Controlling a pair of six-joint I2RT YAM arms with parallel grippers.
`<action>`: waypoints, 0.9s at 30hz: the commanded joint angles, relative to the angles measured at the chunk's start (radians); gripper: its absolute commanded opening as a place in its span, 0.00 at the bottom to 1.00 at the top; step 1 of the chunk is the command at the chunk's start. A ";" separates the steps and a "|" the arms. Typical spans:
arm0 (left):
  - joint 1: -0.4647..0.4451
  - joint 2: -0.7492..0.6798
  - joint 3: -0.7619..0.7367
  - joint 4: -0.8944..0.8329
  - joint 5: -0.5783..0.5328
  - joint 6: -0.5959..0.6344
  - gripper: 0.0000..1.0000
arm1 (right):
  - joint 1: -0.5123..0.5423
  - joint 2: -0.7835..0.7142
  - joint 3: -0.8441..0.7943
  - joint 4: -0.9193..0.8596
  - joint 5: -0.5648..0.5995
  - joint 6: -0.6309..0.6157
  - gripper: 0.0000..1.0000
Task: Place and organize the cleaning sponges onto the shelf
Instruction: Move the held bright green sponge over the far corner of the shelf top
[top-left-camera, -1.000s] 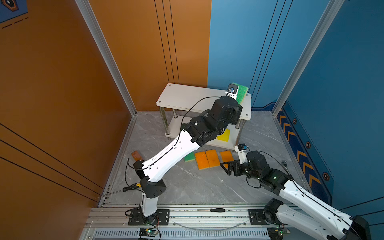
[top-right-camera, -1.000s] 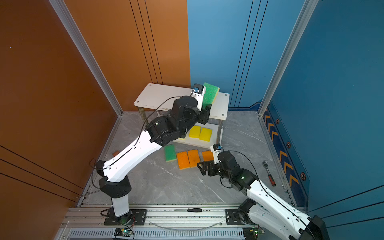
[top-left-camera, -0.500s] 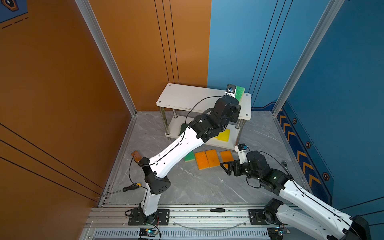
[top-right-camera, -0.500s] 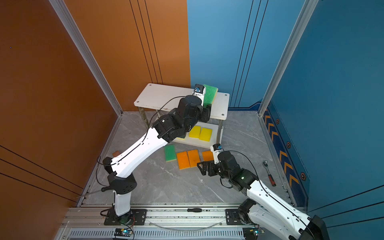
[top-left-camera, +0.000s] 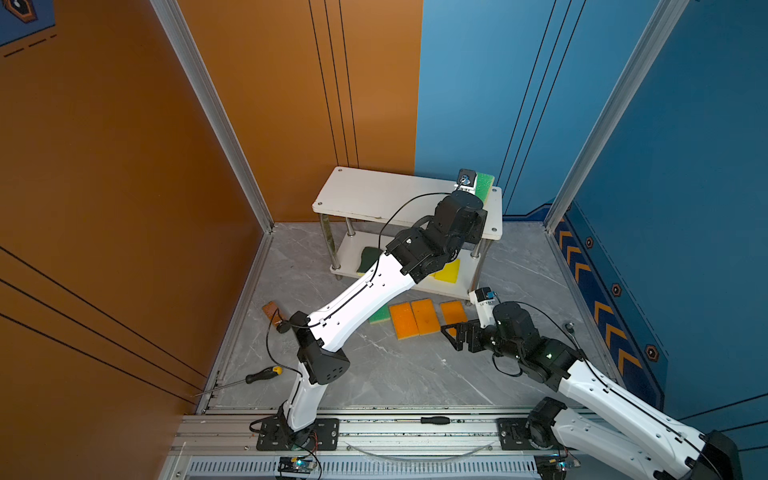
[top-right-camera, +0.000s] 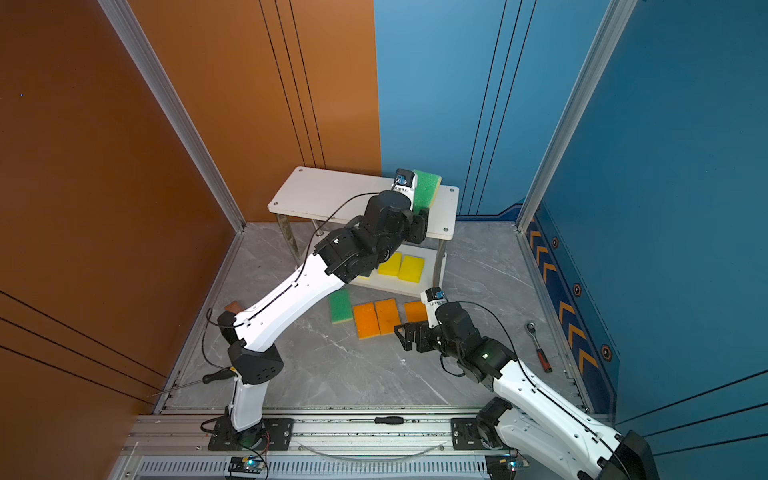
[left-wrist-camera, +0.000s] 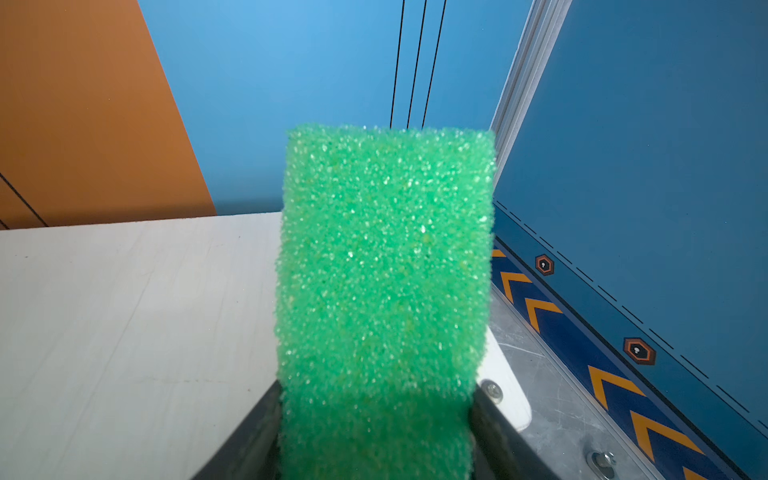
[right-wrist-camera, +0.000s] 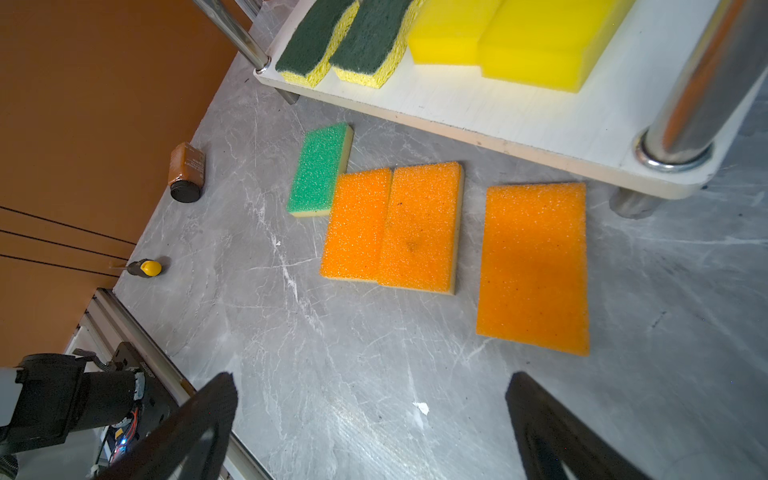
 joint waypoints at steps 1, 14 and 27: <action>0.011 0.025 0.040 0.014 0.011 -0.012 0.63 | 0.001 -0.004 -0.008 -0.029 0.032 -0.015 1.00; 0.012 0.073 0.082 0.014 0.011 -0.013 0.63 | 0.000 -0.006 -0.013 -0.028 0.036 -0.015 1.00; 0.012 0.090 0.073 0.014 -0.022 -0.001 0.64 | -0.003 -0.009 -0.017 -0.028 0.035 -0.016 1.00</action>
